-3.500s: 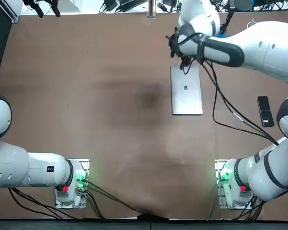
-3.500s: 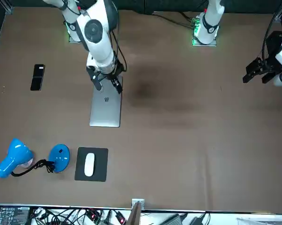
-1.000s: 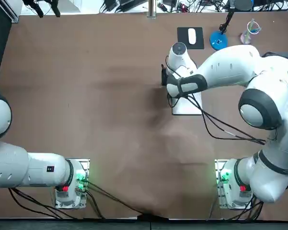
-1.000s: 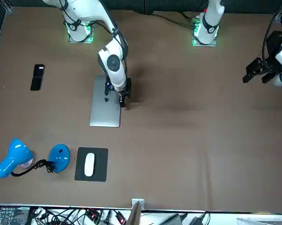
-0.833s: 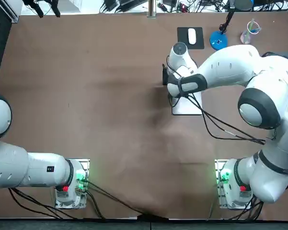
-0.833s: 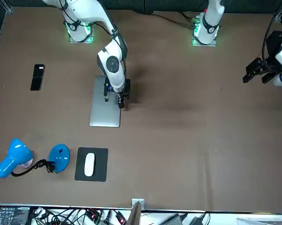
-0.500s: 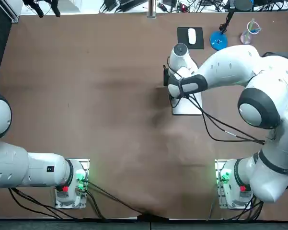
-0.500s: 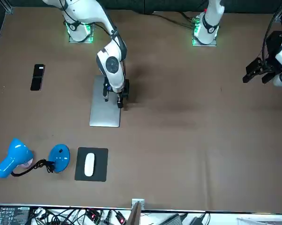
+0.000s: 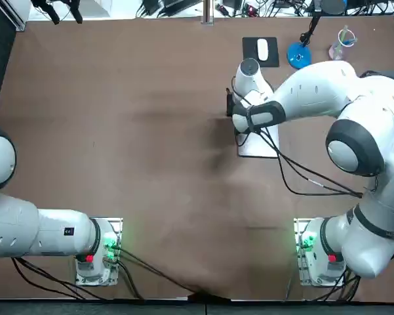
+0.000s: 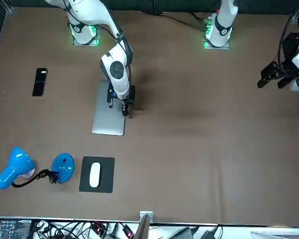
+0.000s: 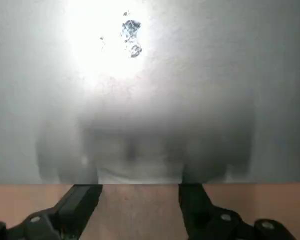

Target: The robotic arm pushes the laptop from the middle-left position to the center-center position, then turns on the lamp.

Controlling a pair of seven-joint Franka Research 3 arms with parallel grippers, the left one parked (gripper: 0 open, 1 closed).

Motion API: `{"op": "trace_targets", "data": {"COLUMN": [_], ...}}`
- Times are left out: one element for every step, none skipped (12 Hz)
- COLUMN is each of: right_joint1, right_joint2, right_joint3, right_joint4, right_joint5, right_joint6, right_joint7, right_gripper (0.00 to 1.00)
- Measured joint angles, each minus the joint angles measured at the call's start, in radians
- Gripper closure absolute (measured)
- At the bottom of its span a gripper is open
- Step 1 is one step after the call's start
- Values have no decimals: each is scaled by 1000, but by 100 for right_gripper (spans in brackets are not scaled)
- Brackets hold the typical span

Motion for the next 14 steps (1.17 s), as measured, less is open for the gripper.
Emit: {"op": "trace_targets", "data": {"right_joint1": [0,0,0,-1,-1,-1,-2,-9,-14,-20,-25,-29,-34,-38], "right_joint2": [-6,-12,-19,-26,-33,-39,-47,-63,-71,-78,-84,-87,-89,-89], "right_joint3": [-5,-9,-14,-20,-25,-29,-32,-35,-36,-37,-37,-37,-38,-38], "right_joint4": [-9,-21,-31,-41,-51,-60,-70,-90,-100,-108,-116,-121,-125,-127], "right_joint5": [0,-1,-2,-3,-3,-3,-3,-3,-3,-3,-3,-3,-3,-3], "right_joint6": [0,1,2,3,3,3,4,6,6,6,6,6,7,7], "right_joint7": [-8,-16,-21,-25,-32,-43,-51,-68,-80,-89,-98,-104,-111,-117], "right_gripper": [1,1,1,1,1,1,1,1,1,1,1,1,1,1]}}
